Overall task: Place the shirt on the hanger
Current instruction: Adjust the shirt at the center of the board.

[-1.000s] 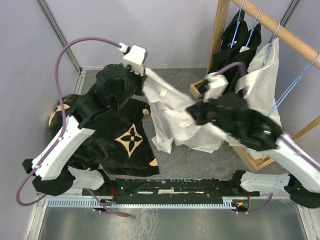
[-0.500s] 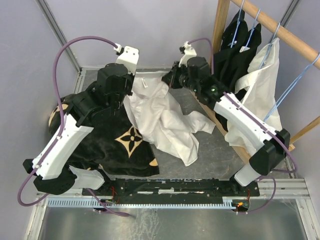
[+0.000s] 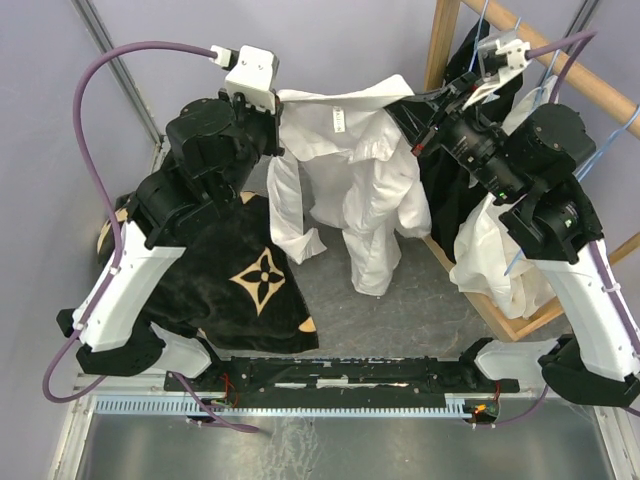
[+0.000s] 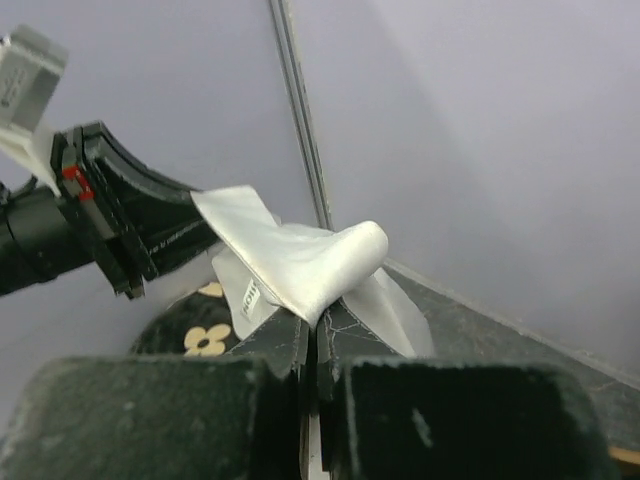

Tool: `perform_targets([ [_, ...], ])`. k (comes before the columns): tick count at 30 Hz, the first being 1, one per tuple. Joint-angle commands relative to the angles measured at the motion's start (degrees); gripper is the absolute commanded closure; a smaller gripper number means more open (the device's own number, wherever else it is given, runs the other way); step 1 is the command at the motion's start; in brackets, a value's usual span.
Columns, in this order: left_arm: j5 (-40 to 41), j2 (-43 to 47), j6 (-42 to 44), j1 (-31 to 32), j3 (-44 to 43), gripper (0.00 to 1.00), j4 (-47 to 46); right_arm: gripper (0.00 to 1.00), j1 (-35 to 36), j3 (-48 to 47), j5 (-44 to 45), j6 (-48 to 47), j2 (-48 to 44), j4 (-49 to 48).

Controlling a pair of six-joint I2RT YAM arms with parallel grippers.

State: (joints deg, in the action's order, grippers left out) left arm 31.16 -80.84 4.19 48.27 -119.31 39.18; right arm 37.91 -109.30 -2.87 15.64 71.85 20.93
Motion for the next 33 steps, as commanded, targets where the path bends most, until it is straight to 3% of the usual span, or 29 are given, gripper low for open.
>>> perform_targets([
  [1, 13.5, 3.8, 4.4, -3.1, -0.6, 0.97, -0.1, 1.00, 0.8, -3.9, 2.2, -1.7, -2.0, 1.4],
  [5, 16.5, 5.6, 4.9, -3.0, 1.7, 0.97, -0.2, 1.00, 10.0, -3.9, 12.4, -7.8, 3.0, 7.1],
  [11, 16.9, 7.3, 3.0, -3.0, 6.1, 0.97, 1.4, 1.00, 9.0, -4.9, 26.7, -8.5, 14.6, 13.0],
  [14, 15.8, 7.1, 2.1, -3.0, 9.3, 0.97, 1.1, 1.00, 3.5, -7.4, 26.2, -4.0, 20.0, 14.9],
  [19, 14.6, 4.0, 2.4, -3.4, 9.5, 0.97, 2.0, 1.00, 0.5, -13.3, 25.6, -3.5, 20.3, 13.3],
  [26, 10.6, -1.4, 3.2, -3.6, -4.5, 0.97, 0.9, 1.00, 0.4, -31.3, 23.4, -12.4, 19.2, 11.1],
  [30, 4.5, -3.6, 2.0, -3.6, -13.6, 0.97, -2.2, 1.00, 0.4, -29.9, 13.5, -14.3, 14.9, 4.5],
  [33, 2.1, -1.5, 0.3, -3.6, -11.7, 0.97, -5.8, 1.00, 0.4, -28.3, 8.3, -12.4, 12.5, 4.3],
])
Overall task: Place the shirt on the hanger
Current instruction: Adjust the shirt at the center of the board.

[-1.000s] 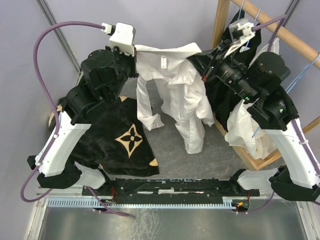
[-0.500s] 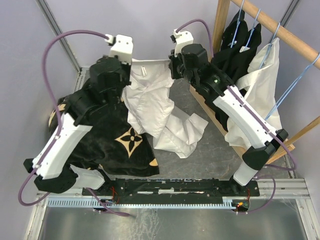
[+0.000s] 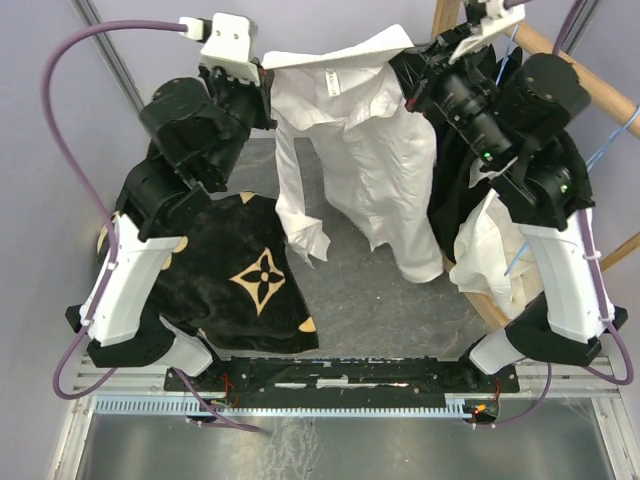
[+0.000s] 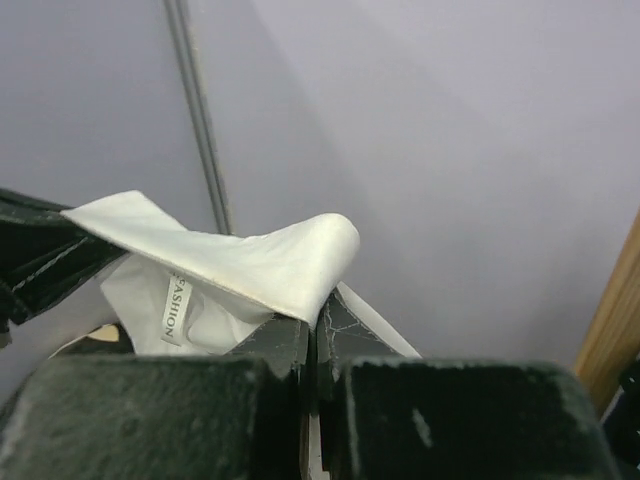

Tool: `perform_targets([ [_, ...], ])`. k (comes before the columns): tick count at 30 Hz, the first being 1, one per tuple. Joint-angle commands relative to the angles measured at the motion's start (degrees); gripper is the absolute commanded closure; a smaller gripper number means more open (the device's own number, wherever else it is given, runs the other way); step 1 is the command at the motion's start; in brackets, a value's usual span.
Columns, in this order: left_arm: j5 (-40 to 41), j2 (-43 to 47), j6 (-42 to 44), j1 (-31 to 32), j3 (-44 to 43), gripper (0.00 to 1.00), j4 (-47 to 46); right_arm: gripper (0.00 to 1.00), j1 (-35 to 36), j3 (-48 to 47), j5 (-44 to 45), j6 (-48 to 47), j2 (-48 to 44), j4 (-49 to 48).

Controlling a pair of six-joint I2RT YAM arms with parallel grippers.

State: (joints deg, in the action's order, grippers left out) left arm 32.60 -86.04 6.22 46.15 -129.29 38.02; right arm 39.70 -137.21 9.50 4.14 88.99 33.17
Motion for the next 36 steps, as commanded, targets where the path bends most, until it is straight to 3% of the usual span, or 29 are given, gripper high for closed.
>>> perform_targets([
  [1, -0.8, 4.6, -2.2, -1.5, -0.5, 0.97, -5.5, 1.00, -1.4, -1.1, -5.8, -0.2, -4.5, -5.3],
  [7, -0.5, 7.8, -2.2, -1.5, 1.6, 0.97, -5.6, 1.00, -1.4, -2.3, -12.2, 3.0, -5.4, -0.7],
  [12, -0.3, 7.6, -2.2, -1.5, 0.6, 0.97, -3.6, 1.00, -1.4, -2.9, -4.6, 2.5, -4.4, 1.1],
  [16, 0.1, 8.7, -4.0, -1.5, 7.6, 0.97, -0.3, 1.00, -1.4, 0.1, 2.6, 3.7, -2.6, 7.4],
  [21, 1.9, 12.1, -9.0, -3.5, 31.1, 0.97, -1.3, 1.00, -1.4, 23.5, 5.3, 8.5, -5.3, 7.0],
  [26, -11.9, 14.2, -16.1, -12.0, 54.3, 0.97, -10.7, 1.00, -1.5, 45.8, 8.6, 13.2, -5.1, -0.9],
  [30, -19.7, 13.3, -19.4, -13.4, 65.8, 0.97, -18.6, 1.00, -1.5, 61.4, 6.2, 17.4, -3.5, -7.1],
  [36, -25.3, 9.9, -20.3, -13.8, 69.5, 0.97, -21.2, 0.98, -1.5, 67.8, 5.8, 19.3, -4.1, -9.3],
])
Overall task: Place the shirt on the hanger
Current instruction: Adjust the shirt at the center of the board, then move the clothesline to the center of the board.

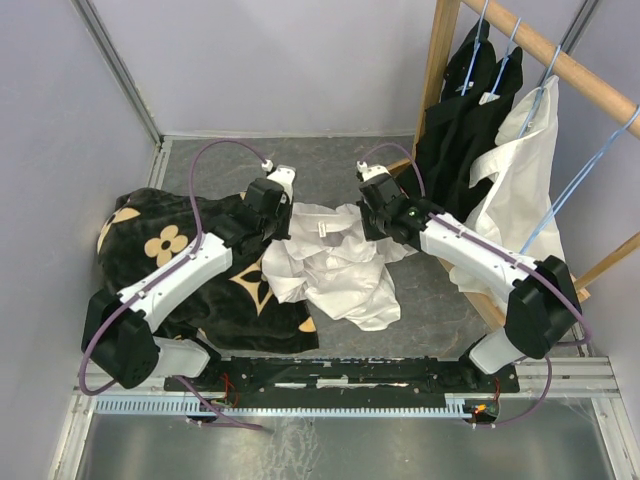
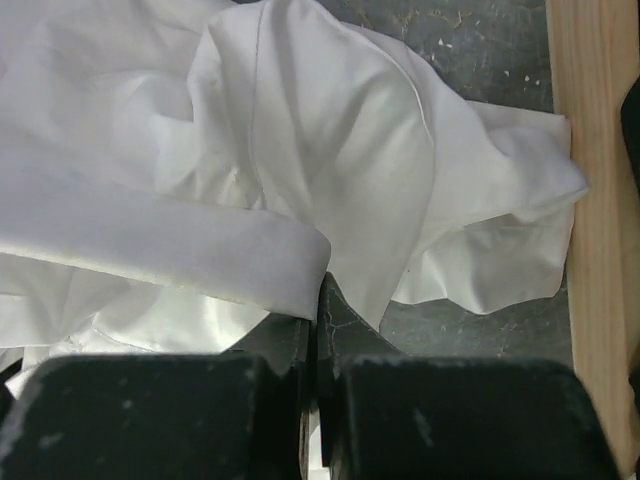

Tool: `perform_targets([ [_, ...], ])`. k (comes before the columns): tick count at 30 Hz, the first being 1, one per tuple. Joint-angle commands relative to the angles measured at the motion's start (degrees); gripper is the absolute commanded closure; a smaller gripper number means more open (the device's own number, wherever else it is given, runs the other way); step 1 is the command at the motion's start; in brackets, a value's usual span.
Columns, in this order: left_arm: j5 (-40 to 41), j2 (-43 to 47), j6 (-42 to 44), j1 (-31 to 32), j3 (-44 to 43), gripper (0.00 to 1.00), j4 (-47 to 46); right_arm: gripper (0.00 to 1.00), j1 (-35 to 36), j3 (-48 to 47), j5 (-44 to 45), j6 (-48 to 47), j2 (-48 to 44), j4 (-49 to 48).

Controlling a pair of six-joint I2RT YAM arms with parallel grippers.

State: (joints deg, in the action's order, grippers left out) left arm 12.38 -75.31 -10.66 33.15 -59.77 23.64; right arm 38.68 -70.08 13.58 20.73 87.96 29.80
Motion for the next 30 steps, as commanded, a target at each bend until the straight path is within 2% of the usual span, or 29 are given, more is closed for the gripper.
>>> perform_targets([
  [1, -5.2, -1.1, -3.3, -0.8, -0.6, 0.95, -6.4, 0.93, -0.5, 0.4, 1.7, 2.6, -3.7, -5.5],
  [7, -4.0, 0.7, -2.5, -0.9, -3.3, 0.67, -2.3, 0.51, -0.5, -3.3, 0.1, 0.2, -8.9, 0.6],
  [10, -3.9, 3.1, -2.9, -1.1, -3.3, 0.53, -1.5, 0.41, -0.5, -4.8, -2.0, -0.8, -11.2, 4.3],
  [13, -3.7, 5.7, -3.1, -1.1, -2.8, 0.46, -0.6, 0.31, -0.1, -5.5, -2.6, -1.8, -12.9, 7.9],
  [18, -2.4, 10.7, -2.8, -1.1, -0.1, 0.37, 0.4, 0.29, 7.4, -6.0, 7.2, -2.2, -13.6, 12.0],
  [20, -1.9, 13.0, -2.8, -1.2, 1.1, 0.28, 1.0, 0.29, 12.3, -7.1, 12.3, -1.9, -12.9, 13.7],
  [25, -1.0, 18.9, -3.3, -1.1, 3.4, 0.23, 3.0, 0.29, 22.8, -8.8, 27.1, 2.9, -14.0, 16.2],
  [27, -1.1, 21.5, -3.8, -1.1, 4.7, 0.22, 3.4, 0.30, 28.9, -10.8, 36.0, 4.2, -14.2, 18.0],
  [30, -1.4, 24.1, -4.7, -1.2, 6.3, 0.22, 4.2, 0.30, 40.8, -17.8, 55.7, 4.4, -11.4, 23.7],
])
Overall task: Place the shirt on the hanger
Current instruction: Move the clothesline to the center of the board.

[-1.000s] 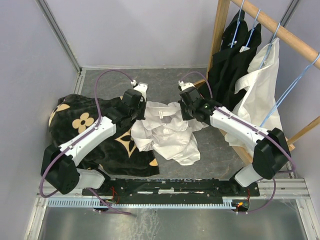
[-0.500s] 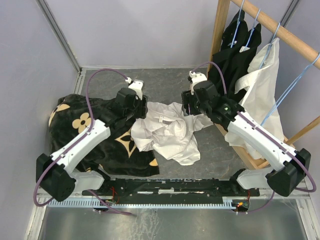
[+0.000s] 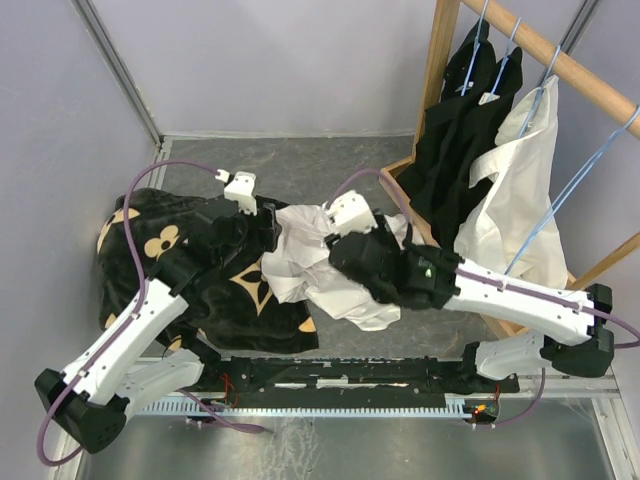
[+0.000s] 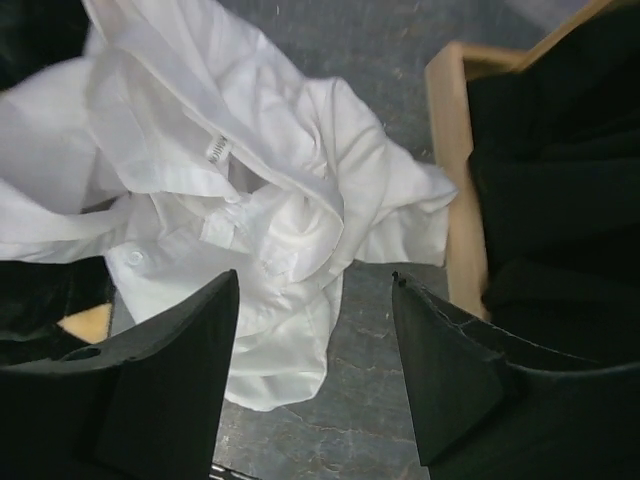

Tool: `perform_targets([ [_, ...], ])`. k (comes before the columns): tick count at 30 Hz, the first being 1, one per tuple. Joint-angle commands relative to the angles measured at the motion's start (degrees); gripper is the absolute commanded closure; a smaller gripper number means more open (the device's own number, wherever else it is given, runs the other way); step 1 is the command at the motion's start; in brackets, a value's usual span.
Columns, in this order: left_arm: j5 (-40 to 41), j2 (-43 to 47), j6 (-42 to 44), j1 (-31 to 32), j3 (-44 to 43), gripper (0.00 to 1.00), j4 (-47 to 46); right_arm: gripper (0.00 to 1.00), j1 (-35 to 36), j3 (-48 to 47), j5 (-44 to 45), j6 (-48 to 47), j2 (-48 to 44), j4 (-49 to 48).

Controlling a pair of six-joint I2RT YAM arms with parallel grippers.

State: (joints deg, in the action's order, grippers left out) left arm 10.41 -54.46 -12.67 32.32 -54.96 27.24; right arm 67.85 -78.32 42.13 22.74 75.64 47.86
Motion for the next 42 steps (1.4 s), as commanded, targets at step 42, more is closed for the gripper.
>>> perform_targets([
  [42, -1.3, 10.1, -3.2, -0.3, 6.7, 0.22, 4.4, 0.26, -24.4, -27.6, -8.4, -13.8, 14.7, 11.7],
])
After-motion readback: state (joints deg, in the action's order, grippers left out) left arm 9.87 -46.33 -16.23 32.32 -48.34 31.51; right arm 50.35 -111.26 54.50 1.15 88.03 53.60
